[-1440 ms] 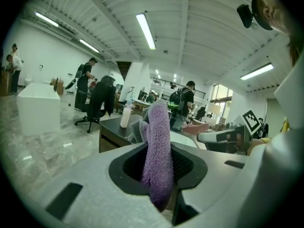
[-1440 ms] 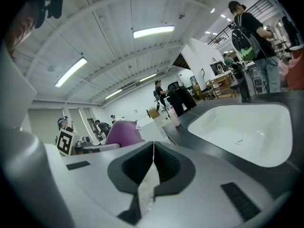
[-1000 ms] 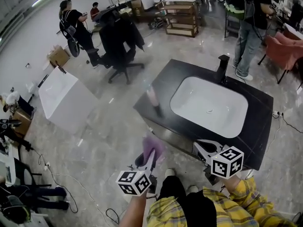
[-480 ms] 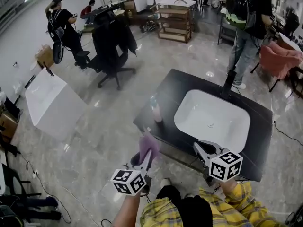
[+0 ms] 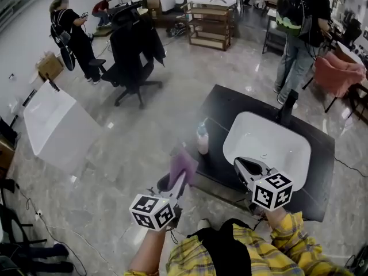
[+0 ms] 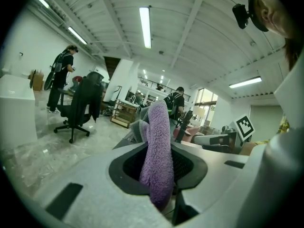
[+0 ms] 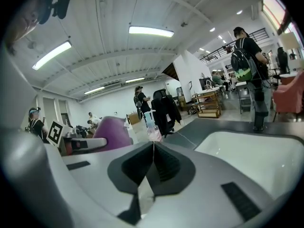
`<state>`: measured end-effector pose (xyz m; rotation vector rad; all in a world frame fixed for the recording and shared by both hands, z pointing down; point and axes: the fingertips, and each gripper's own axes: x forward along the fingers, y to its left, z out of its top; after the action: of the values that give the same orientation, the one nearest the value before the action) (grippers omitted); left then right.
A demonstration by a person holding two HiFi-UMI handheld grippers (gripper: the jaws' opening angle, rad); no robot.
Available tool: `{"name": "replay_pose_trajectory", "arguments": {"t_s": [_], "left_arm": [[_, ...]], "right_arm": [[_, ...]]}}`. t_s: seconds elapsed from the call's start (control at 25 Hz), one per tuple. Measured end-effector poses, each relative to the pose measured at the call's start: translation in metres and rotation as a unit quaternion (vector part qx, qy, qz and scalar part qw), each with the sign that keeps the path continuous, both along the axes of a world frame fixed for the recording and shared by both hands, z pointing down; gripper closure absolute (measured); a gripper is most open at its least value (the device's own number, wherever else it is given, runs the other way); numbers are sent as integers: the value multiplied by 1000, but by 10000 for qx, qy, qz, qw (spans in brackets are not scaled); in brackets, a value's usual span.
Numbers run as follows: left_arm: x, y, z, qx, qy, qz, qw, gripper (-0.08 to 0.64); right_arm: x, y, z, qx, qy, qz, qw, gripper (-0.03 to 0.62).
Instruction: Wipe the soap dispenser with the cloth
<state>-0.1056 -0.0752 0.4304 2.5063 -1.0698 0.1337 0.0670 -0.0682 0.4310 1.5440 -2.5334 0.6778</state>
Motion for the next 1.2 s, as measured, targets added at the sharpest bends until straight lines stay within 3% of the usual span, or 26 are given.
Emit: {"name": "replay_pose_trajectory", "arguments": {"t_s": [0.28,0.88,1.08,1.2], "left_arm": [[0,-23,0,-173,262,-117,9994,483],[27,-78,-13,-166,-228,136,9995,483],[31,-86,-13,-99,-334,36,9994,483],[34,-87,-11,-94,-435,189,9988,483]], "right_arm": [[-1,-28,-1,-63,99,3,9999,586],[-13,-117,-18,148,-53,-685,9975,586],[-22,-131,-17,191,-73,-849,9962,586],[-27,-140,-12,184,1,-861,9961,586]]}}
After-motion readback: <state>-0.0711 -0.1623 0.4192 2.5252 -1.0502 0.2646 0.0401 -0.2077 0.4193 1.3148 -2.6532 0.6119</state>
